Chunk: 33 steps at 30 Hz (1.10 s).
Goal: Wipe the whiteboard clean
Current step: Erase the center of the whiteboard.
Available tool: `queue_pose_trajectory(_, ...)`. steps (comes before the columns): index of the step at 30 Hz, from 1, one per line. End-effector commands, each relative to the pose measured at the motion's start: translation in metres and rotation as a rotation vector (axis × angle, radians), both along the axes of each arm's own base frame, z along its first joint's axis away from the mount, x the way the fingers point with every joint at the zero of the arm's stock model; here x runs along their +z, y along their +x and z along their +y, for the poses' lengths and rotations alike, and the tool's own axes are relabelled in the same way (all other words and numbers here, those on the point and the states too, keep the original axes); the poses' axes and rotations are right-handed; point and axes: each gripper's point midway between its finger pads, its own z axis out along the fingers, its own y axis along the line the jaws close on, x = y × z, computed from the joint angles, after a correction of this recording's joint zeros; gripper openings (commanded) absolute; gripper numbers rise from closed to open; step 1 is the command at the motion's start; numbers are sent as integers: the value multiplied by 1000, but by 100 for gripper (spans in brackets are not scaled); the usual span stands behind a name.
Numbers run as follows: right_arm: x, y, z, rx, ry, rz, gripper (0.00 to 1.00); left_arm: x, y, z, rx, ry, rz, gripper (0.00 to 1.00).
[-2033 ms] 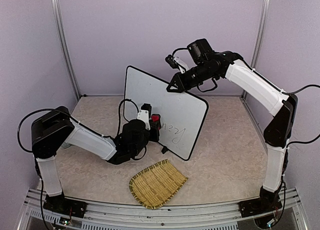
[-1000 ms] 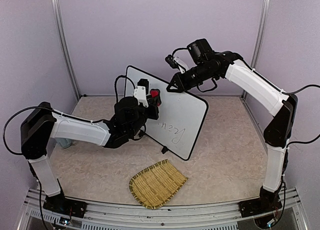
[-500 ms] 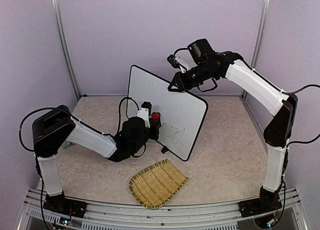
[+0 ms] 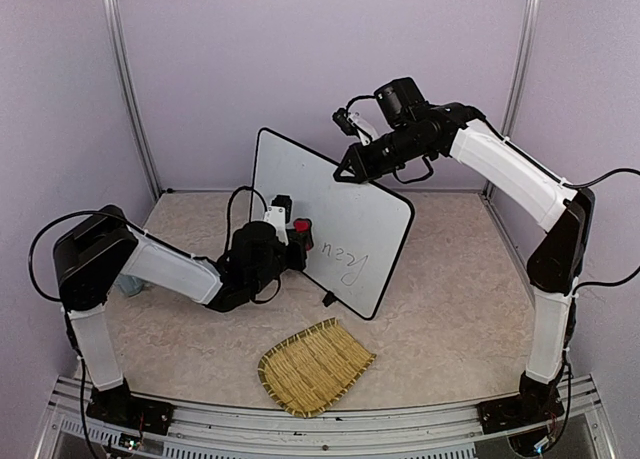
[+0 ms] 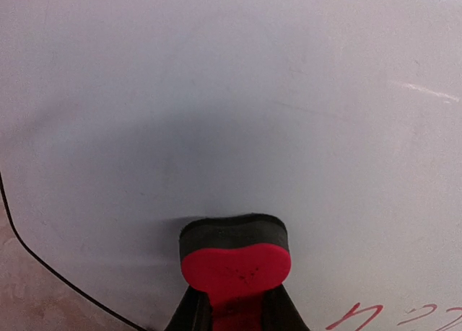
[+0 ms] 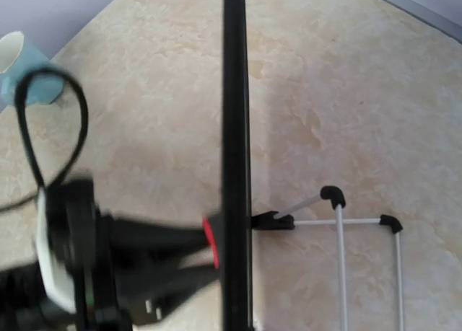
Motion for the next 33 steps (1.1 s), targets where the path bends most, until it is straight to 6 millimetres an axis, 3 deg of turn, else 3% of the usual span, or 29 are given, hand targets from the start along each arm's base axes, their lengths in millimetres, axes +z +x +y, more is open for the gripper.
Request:
queue_pose_trajectory(1,-45,-64,36,224,-11,217,0,67,27,28,63,-82,-111,19)
queue_pose_trajectory(5,-46,-64,37,225,-12,215,0,86,28,37,69,-103,-142,20)
queue_pose_trajectory(8,-47,-63,38,227,-12,219,0,86,27,34,56,-104,-141,20)
queue_pose_trajectory(14,-47,-63,39,229,-10,219,0,44,21,17,23,-58,-79,19)
queue_pose_trajectory(19,-47,-63,39,228,-12,220,0,6,5,-7,-23,-19,-29,19)
queue_pose_trajectory(33,-45,-65,38,230,-12,216,0,-46,-39,-39,-102,-23,79,19)
